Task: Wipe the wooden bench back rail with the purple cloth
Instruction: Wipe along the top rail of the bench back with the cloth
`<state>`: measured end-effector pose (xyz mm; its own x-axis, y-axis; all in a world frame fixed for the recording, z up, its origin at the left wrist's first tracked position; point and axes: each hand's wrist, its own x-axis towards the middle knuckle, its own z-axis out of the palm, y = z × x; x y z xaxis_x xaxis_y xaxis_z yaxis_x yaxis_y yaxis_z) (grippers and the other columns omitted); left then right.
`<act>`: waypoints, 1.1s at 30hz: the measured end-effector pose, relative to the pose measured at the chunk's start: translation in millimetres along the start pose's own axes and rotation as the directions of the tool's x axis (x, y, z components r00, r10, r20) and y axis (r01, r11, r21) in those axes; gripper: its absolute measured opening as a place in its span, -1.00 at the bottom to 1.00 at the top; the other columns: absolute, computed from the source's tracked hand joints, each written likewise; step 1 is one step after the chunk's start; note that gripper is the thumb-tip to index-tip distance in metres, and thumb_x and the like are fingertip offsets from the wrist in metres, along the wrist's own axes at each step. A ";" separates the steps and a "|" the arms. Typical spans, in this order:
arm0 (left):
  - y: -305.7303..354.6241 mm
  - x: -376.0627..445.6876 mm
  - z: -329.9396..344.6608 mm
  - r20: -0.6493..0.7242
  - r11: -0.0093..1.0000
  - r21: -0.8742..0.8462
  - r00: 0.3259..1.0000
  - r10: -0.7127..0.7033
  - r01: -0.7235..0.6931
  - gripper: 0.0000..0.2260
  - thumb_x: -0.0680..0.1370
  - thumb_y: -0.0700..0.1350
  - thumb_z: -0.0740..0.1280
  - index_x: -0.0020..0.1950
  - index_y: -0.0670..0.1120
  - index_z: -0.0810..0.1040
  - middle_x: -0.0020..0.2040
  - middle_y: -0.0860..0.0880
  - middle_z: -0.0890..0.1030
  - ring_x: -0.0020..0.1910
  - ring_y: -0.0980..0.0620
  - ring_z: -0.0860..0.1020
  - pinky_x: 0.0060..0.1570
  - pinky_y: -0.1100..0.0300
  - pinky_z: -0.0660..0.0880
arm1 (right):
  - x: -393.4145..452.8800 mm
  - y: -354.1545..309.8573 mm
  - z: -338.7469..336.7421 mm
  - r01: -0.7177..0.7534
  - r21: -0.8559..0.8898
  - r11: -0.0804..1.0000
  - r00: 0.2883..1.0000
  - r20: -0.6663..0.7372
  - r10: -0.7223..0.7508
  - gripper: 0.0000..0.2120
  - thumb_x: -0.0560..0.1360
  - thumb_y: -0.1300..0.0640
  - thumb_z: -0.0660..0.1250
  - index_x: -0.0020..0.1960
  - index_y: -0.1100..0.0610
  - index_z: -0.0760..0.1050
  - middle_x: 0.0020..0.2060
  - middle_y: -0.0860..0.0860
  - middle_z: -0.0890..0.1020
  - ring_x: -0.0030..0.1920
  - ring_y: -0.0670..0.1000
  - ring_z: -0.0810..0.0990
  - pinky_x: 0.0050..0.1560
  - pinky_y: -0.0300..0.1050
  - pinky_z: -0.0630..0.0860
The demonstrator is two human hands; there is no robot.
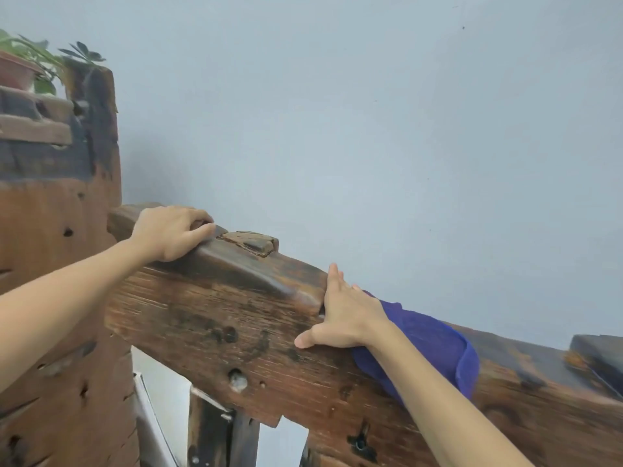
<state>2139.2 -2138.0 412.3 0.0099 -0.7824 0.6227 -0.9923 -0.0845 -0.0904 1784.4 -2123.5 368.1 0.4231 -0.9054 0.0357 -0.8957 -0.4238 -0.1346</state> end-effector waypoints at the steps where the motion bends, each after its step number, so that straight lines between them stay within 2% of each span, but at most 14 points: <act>1: -1.4 0.3 0.9 -0.020 1.000 -0.008 1.000 0.010 -0.010 -0.51 0.47 0.36 -0.03 0.15 0.24 0.56 0.17 0.07 0.65 0.08 -0.13 0.60 -0.08 0.04 0.46 | 1.4 -3.4 -0.2 -0.015 0.018 1.000 1.000 -0.005 0.015 0.46 0.16 -0.44 0.48 0.58 0.05 -0.50 0.66 0.04 -0.12 0.64 0.18 0.01 0.51 0.15 0.19; 5: -3.6 1.6 2.4 -0.052 0.999 -0.033 0.999 0.000 -0.001 -0.57 0.47 0.31 0.03 0.11 0.22 0.59 0.12 0.08 0.67 0.04 -0.13 0.60 -0.13 0.06 0.42 | -6.8 -11.3 -1.4 -0.015 0.017 1.000 0.999 -0.045 0.016 0.46 0.21 -0.32 0.54 0.53 -0.02 -0.60 0.65 0.12 -0.13 0.62 0.24 0.08 0.37 0.17 0.36; 7: 0.4 0.3 1.8 -0.038 0.999 -0.054 0.999 -0.011 0.009 -0.59 0.46 0.29 0.04 0.09 0.21 0.59 0.10 0.08 0.67 0.01 -0.12 0.59 -0.17 0.07 0.35 | -15.9 -22.1 4.4 -0.002 -0.041 0.999 0.992 -0.129 -0.003 0.39 0.28 -0.21 0.53 0.53 -0.03 -0.59 0.65 0.19 -0.14 0.58 0.27 0.21 0.13 0.09 0.49; 10: -0.3 1.9 1.6 -0.004 0.998 -0.066 1.000 -0.017 0.017 -0.60 0.47 0.27 0.05 0.09 0.20 0.59 0.11 0.08 0.66 0.03 -0.10 0.59 -0.18 0.08 0.33 | -26.6 -36.3 13.5 -0.011 -0.123 0.992 0.974 -0.226 -0.017 0.27 0.35 -0.11 0.46 0.55 -0.03 -0.56 0.63 0.27 -0.12 0.47 0.25 0.40 -0.11 -0.04 0.45; 14: -1.1 2.6 1.8 0.000 0.997 -0.074 1.000 -0.003 0.003 -0.60 0.49 0.26 0.04 0.11 0.19 0.59 0.14 0.07 0.64 0.06 -0.08 0.59 -0.19 0.09 0.31 | -47.4 -37.5 0.5 0.007 0.172 0.985 0.990 -0.138 0.017 0.18 0.39 -0.16 0.41 0.59 -0.08 -0.46 0.66 0.11 -0.01 0.46 0.20 0.43 0.20 0.02 0.43; 16: -2.3 2.8 3.9 -0.005 0.996 -0.083 1.000 0.006 -0.006 -0.59 0.48 0.26 0.04 0.10 0.19 0.59 0.12 0.07 0.65 0.05 -0.08 0.59 -0.21 0.10 0.31 | -60.9 -32.8 -17.2 0.042 0.549 0.835 0.994 -0.110 0.021 0.04 0.46 -0.12 0.41 0.66 -0.04 -0.24 0.60 0.02 0.24 0.48 0.05 0.39 0.38 -0.06 0.33; 17: -3.0 2.3 4.4 -0.013 0.996 -0.089 1.000 0.009 -0.010 -0.58 0.48 0.26 0.03 0.09 0.18 0.60 0.11 0.07 0.65 0.04 -0.08 0.59 -0.22 0.11 0.31 | -66.1 -30.5 -25.5 0.049 0.622 0.781 0.988 -0.145 0.053 -0.11 0.51 -0.09 0.37 0.67 -0.01 -0.06 0.56 -0.01 0.32 0.47 -0.02 0.39 0.39 -0.10 0.30; 20: -2.4 2.3 7.0 -0.053 0.996 -0.086 0.999 0.012 -0.017 -0.55 0.46 0.26 0.02 0.08 0.15 0.62 0.06 0.04 0.67 0.00 -0.09 0.60 -0.24 0.13 0.32 | -64.2 -16.8 -33.3 -0.079 0.360 0.930 0.938 -0.290 0.192 -0.52 0.64 -0.02 0.20 0.55 -0.01 0.34 0.48 -0.01 0.46 0.44 0.01 0.44 0.41 0.03 0.36; 22: 1.1 1.1 7.6 -0.070 0.996 -0.087 0.998 0.009 -0.015 -0.54 0.46 0.25 0.02 0.06 0.13 0.63 0.04 0.03 0.68 -0.02 -0.10 0.61 -0.23 0.13 0.31 | -56.9 -16.5 -23.6 -0.191 0.241 0.952 0.944 -0.222 0.245 -0.60 0.65 -0.03 0.10 0.44 -0.02 0.45 0.41 0.00 0.52 0.42 0.11 0.46 0.38 0.14 0.38; 24: -0.9 0.1 8.7 -0.080 0.996 -0.089 0.997 0.014 -0.021 -0.53 0.45 0.25 0.01 0.05 0.12 0.63 0.03 0.03 0.68 -0.02 -0.10 0.61 -0.24 0.13 0.30 | -43.1 -24.3 -10.5 -0.310 0.219 0.925 0.926 -0.152 0.346 -0.58 0.62 -0.05 0.00 0.38 -0.01 0.45 0.38 0.05 0.54 0.37 0.17 0.48 0.35 0.15 0.38; 28: -3.3 -0.1 9.7 -0.102 0.994 -0.106 0.995 0.015 -0.026 -0.48 0.42 0.27 -0.03 0.04 0.10 0.64 -0.01 0.03 0.69 -0.05 -0.08 0.61 -0.27 0.13 0.28 | -7.1 -22.6 -15.8 -0.427 0.274 0.862 0.883 -0.077 0.462 -0.40 0.54 -0.01 0.02 0.58 0.03 0.24 0.54 0.11 0.37 0.51 0.21 0.33 0.48 0.17 0.22; 30: -2.9 0.9 7.4 -0.114 0.993 -0.114 0.993 0.016 -0.029 -0.47 0.41 0.27 -0.03 0.02 0.09 0.64 -0.03 0.03 0.69 -0.07 -0.08 0.61 -0.28 0.13 0.27 | 5.9 -18.3 -22.8 -0.390 0.335 0.858 0.895 -0.081 0.439 -0.51 0.52 0.10 0.11 0.41 -0.06 0.49 0.45 0.07 0.50 0.44 0.17 0.44 0.46 0.12 0.31; 31: -2.9 1.1 6.2 -0.115 0.993 -0.117 0.993 0.020 -0.033 -0.47 0.41 0.26 -0.03 0.00 0.09 0.64 -0.04 0.03 0.68 -0.07 -0.07 0.60 -0.29 0.13 0.25 | 9.2 -15.3 -22.2 -0.371 0.362 0.855 0.893 -0.113 0.436 -0.60 0.48 0.16 0.15 0.16 -0.10 0.64 0.28 0.05 0.64 0.31 0.15 0.55 0.35 0.06 0.44; 33: -3.4 1.0 6.3 -0.126 0.992 -0.120 0.992 0.026 -0.041 -0.46 0.40 0.27 -0.05 -0.02 0.08 0.64 -0.06 0.03 0.68 -0.08 -0.07 0.60 -0.30 0.13 0.24 | 13.0 -12.6 -19.1 -0.344 0.489 0.801 0.836 -0.230 0.499 -0.63 0.41 0.27 0.19 -0.17 -0.09 0.70 -0.01 0.00 0.71 0.08 0.11 0.63 0.12 -0.06 0.58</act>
<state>2143.3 -2142.3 408.3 -0.0317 -0.7002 0.7132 -0.9995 0.0225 -0.0224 1798.6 -2130.4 389.1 -0.1248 -0.9738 0.1901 -0.7963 -0.0160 -0.6047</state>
